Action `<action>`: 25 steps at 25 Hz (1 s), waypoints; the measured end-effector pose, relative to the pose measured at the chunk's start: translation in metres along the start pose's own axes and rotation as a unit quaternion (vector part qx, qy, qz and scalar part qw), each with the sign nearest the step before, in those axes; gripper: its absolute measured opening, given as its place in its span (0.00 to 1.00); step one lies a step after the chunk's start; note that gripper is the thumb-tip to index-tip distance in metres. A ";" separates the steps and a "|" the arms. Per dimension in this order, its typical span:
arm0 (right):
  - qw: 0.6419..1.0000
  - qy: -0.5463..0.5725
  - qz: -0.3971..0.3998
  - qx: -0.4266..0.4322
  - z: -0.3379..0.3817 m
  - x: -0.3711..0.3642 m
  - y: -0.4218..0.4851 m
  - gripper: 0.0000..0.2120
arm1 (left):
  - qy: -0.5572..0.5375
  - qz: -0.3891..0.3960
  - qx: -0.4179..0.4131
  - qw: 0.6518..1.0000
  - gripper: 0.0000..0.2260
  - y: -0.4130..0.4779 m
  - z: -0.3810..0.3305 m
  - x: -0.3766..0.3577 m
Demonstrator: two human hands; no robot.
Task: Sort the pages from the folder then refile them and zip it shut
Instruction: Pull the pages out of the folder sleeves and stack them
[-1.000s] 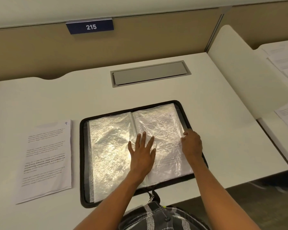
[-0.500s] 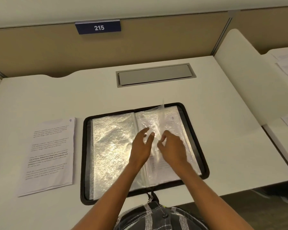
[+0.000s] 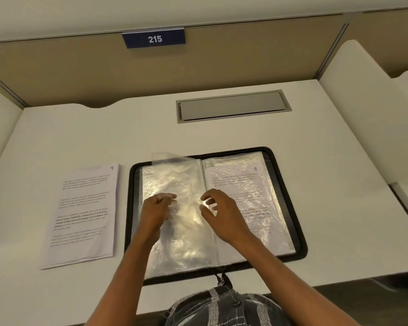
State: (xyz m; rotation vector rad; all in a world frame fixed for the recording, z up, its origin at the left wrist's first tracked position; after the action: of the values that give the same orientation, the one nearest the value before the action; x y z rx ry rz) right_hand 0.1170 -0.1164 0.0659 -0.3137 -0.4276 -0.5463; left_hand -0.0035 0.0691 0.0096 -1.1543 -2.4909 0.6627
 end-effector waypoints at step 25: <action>0.958 -0.121 -0.179 -0.191 -0.152 0.146 0.015 0.10 | 0.457 -0.179 -0.104 0.865 0.20 0.005 -0.023 0.038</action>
State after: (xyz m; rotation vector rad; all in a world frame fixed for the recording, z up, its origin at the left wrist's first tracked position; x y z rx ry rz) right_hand 0.2840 -0.2275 0.0004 -0.6868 -0.6214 -0.9537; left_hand -0.0135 0.1076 0.0302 -0.7526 -1.8532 -0.2448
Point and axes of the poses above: each hand's wrist, its own y-axis towards the middle knuckle, its own x-axis out of the back of the hand, z = x × y, the point moved 8 cm from there along y, towards the middle knuckle, and after that the axes turned 11 degrees about z, right-handed, at the moved point
